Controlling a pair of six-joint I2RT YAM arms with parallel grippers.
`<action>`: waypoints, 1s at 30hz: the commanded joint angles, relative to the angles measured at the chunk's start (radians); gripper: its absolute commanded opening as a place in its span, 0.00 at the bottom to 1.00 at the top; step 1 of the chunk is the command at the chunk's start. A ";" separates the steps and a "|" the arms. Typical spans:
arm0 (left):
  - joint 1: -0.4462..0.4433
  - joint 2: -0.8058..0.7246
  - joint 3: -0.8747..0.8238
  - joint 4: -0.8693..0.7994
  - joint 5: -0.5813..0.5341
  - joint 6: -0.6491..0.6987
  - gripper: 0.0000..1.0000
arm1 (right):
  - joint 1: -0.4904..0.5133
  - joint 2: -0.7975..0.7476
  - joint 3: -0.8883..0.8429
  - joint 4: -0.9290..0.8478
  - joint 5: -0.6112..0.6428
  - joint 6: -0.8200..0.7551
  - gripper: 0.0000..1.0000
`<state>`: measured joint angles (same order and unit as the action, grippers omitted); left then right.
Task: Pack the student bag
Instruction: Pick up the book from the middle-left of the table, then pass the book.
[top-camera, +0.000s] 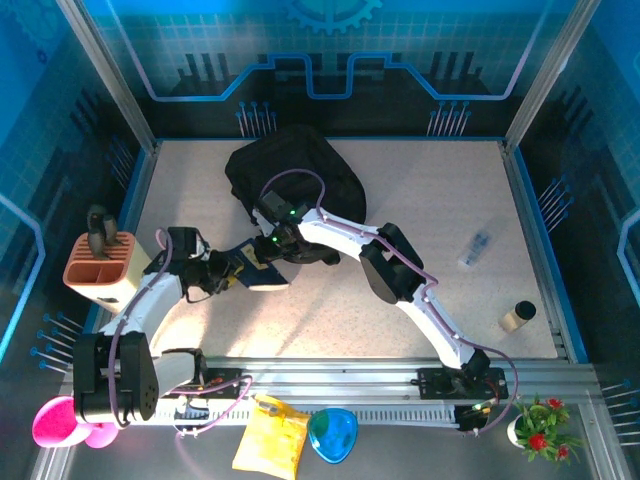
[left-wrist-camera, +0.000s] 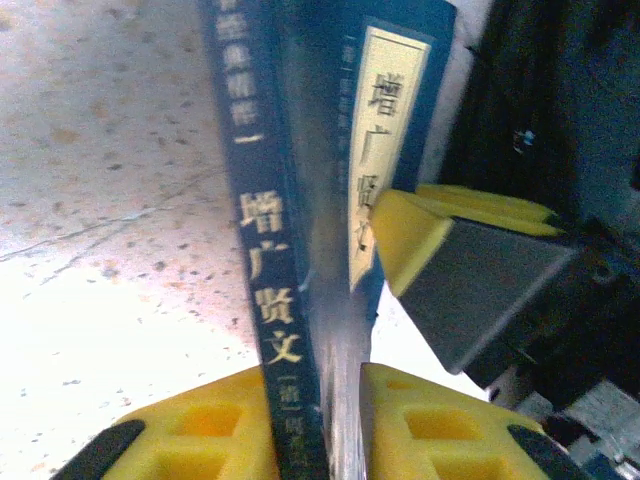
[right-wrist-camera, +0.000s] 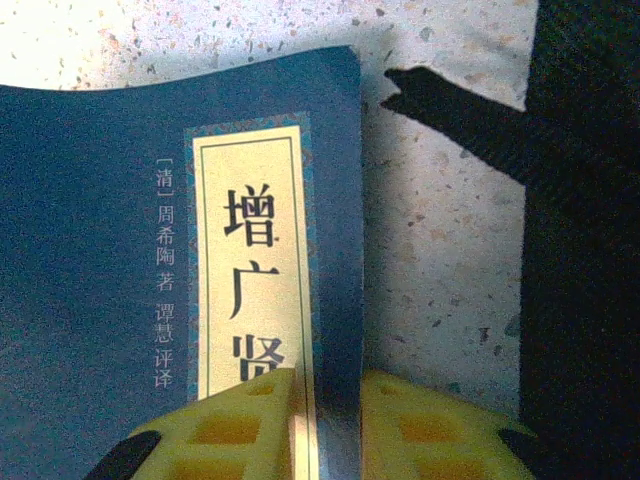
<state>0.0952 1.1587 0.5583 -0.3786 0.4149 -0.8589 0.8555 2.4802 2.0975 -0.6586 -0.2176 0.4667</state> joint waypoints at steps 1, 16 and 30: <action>0.001 -0.014 0.045 -0.073 -0.078 0.027 0.18 | 0.007 -0.004 0.036 -0.079 0.012 -0.014 0.23; -0.012 -0.152 0.260 -0.111 -0.101 0.017 0.10 | -0.079 -0.447 -0.201 0.070 0.027 0.048 0.52; -0.250 0.155 0.439 0.536 -0.171 -0.219 0.11 | -0.467 -0.920 -0.896 0.553 -0.081 0.435 0.87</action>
<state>-0.1059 1.2556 0.9436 -0.0860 0.2756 -1.0027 0.4137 1.6150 1.2484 -0.2344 -0.2497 0.7868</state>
